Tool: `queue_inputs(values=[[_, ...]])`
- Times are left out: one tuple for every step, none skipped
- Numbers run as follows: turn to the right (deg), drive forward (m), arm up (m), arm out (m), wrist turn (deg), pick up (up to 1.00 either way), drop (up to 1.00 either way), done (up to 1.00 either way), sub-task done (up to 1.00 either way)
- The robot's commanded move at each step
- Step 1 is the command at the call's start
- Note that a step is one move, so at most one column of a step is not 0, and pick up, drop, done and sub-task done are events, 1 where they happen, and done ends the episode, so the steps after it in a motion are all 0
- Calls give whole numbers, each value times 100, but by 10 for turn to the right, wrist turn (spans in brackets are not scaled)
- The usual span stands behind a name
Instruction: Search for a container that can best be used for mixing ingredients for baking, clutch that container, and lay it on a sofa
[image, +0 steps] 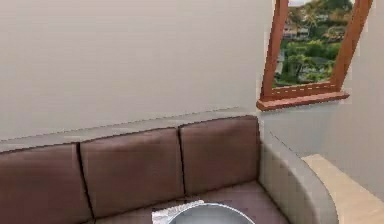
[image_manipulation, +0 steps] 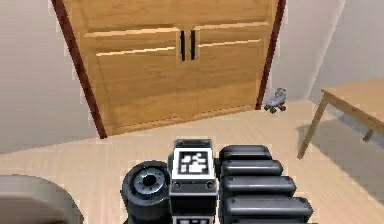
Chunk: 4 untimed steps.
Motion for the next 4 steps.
queue_inputs(values=[[-270,0,0,0,0,0,0,0,0],[450,0,0,0,0,0,0,0,0],[450,0,0,0,0,0,0,0,0],[210,0,0,0,0,0,0,0,0]])
